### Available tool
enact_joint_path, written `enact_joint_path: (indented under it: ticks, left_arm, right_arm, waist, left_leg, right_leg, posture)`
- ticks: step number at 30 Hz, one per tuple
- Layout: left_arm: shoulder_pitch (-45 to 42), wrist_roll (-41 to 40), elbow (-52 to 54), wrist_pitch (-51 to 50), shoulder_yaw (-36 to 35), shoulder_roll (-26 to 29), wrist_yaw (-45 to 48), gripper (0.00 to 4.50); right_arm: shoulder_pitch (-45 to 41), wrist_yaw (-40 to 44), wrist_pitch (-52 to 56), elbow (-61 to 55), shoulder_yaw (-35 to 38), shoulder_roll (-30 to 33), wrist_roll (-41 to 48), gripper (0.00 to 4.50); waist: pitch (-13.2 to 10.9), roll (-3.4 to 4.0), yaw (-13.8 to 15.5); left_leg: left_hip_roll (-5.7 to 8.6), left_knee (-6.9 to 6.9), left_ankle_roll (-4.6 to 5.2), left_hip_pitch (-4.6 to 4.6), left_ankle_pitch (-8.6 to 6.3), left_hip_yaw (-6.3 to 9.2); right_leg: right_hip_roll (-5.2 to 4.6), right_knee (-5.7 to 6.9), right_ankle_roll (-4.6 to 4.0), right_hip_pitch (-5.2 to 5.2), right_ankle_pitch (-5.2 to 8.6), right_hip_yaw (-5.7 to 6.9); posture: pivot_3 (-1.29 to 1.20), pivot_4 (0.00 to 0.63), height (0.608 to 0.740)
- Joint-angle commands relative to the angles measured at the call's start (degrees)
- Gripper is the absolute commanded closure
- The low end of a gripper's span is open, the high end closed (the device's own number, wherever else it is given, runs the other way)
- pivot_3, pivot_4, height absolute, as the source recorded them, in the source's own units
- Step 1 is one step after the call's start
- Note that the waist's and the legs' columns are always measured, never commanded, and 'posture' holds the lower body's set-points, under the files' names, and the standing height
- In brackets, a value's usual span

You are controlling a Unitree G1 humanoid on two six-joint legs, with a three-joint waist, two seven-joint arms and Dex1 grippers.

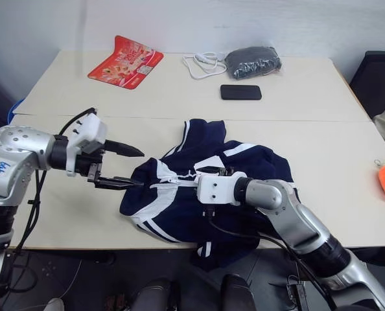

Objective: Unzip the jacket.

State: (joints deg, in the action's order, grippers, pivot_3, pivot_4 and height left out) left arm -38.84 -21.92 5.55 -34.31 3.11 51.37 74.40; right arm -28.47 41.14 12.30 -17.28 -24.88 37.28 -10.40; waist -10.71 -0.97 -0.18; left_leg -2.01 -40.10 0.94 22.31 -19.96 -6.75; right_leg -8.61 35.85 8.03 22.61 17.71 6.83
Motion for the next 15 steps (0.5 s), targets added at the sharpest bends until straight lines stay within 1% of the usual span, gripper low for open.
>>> enact_joint_path:
  ticks: [1, 5, 10, 15]
  left_arm:
    - [-0.9, 0.7, 0.2, 2.2, 0.3, -0.6, -0.6, 0.14]
    - [-0.8, 1.2, -0.1, 3.3, 0.7, -1.0, -0.8, 0.14]
    - [-1.3, 1.2, -1.2, 4.0, 1.1, -1.3, -1.0, 0.14]
    - [-1.5, 1.5, -1.8, 4.8, 1.3, -1.7, -1.2, 0.14]
  right_arm:
    - [-0.9, -1.2, -2.2, 1.8, -0.4, -1.7, -3.4, 1.72]
    - [-1.5, -2.5, -4.0, 4.4, -0.3, -3.2, -7.2, 1.72]
    - [-1.3, -1.5, -4.5, 5.2, -0.3, -4.9, -8.3, 1.72]
    - [-2.1, -3.6, -6.5, 8.0, -0.9, -5.3, -13.6, 1.72]
  waist:
    - [0.0, 0.00, 0.0]
    - [0.0, 0.00, -0.1]
    - [0.0, 0.00, -0.1]
    - [0.0, 0.00, -0.1]
  left_leg:
    - [-0.01, 0.01, 0.00, 0.00, 0.00, 0.00]
    - [-0.01, 0.01, -0.01, 0.00, 0.00, -0.01]
    - [-0.02, 0.01, -0.01, 0.00, 0.00, -0.02]
    - [-0.02, 0.01, -0.01, 0.00, 0.00, -0.02]
  right_leg:
    - [0.00, 0.01, 0.00, 0.01, 0.00, 0.00]
    - [0.01, 0.01, 0.00, 0.02, 0.00, -0.01]
    - [0.01, 0.02, 0.00, 0.02, 0.00, -0.01]
    - [0.01, 0.02, 0.00, 0.02, 0.00, -0.02]
  posture:
    - [0.00, 0.150, 0.740]
    - [0.00, 0.150, 0.740]
    - [0.00, 0.150, 0.740]
    - [0.00, 0.150, 0.740]
